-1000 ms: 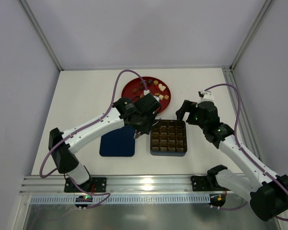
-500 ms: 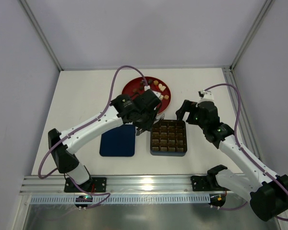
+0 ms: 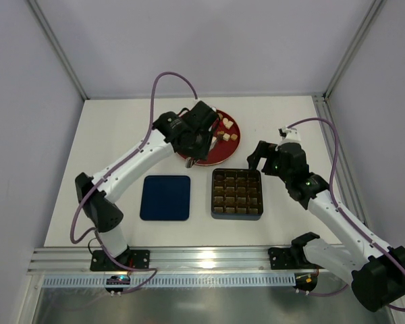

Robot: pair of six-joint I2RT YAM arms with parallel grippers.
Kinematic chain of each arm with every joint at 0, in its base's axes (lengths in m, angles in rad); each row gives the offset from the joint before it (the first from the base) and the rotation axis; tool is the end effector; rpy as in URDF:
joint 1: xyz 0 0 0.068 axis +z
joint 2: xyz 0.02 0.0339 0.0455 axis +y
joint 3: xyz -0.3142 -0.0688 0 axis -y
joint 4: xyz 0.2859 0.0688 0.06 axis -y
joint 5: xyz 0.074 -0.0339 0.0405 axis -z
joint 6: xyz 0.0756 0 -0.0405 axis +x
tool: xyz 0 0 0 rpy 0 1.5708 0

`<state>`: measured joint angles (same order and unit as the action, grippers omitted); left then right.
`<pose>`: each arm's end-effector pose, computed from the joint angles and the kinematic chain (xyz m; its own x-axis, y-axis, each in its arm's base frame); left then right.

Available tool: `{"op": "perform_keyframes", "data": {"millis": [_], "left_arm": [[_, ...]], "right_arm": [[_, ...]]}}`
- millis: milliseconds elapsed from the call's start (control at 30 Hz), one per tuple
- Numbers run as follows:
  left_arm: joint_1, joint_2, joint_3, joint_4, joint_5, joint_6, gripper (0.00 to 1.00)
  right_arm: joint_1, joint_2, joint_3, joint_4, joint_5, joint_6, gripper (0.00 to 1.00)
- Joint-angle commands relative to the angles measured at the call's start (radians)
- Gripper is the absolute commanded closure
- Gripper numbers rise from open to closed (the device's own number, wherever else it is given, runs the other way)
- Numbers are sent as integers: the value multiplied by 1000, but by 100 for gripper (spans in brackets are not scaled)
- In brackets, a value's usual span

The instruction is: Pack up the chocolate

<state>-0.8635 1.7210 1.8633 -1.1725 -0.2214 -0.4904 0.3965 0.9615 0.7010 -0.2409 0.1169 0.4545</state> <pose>0.2839 -0.3066 0.3974 -0.8061 0.2359 -0.5427 0.3270 0.9419 -0.0763 0.2457 0.0933 0.2838 -0.5253 0.2527 -0.8125 -0.0652 0.9401 0.3346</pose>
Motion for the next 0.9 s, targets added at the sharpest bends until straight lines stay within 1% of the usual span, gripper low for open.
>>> {"op": "perform_keyframes", "data": {"millis": [0,167,400,567,700,867], "left_arm": [[64,44,71,23,-24,55,58],[148,153,132,45,-3,84,58],[222,285,235,51,-10,118,58],[244,370,327,27,10,153,58],[253,416,344,27,17,158,58],[256,434,335,28,25,161,58]], "right_arm": [[2,-15,26,19,-3,-5,0],[4,-17,31,11,-8,-8,0],[2,-21,34,-1,-10,-13,0],[2,-23,34,-8,-10,-16,0],[1,-23,34,-9,-6,-17,0],[2,-20,29,-6,-6,-17,0]]}}
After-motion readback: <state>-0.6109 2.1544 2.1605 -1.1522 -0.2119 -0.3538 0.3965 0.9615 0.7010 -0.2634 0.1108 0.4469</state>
